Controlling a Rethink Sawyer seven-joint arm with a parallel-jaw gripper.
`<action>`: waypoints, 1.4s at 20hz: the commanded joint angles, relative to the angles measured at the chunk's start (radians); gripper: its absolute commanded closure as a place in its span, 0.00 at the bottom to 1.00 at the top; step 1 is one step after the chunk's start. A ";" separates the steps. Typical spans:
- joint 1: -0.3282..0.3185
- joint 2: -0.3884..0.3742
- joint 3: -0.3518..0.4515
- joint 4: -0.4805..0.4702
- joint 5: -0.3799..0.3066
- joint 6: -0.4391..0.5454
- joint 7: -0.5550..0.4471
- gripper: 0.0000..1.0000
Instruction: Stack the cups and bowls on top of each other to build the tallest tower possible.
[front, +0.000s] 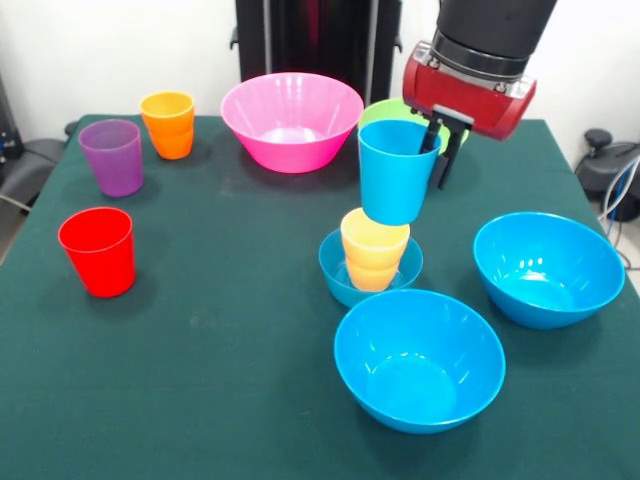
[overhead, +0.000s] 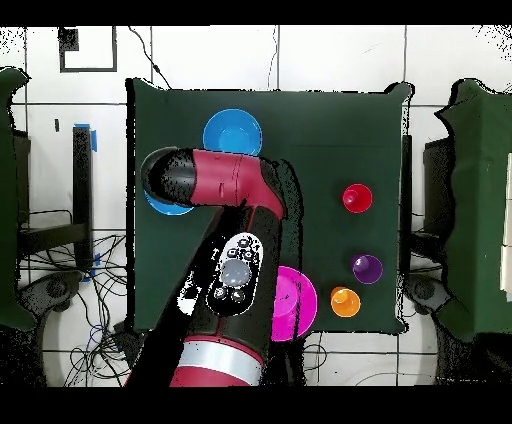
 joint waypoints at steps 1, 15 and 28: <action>-0.016 0.050 0.114 0.091 -0.070 -0.087 0.008 1.00; -0.006 0.060 0.091 0.102 -0.075 -0.081 0.017 1.00; 0.003 0.072 0.078 0.121 -0.067 -0.122 0.058 1.00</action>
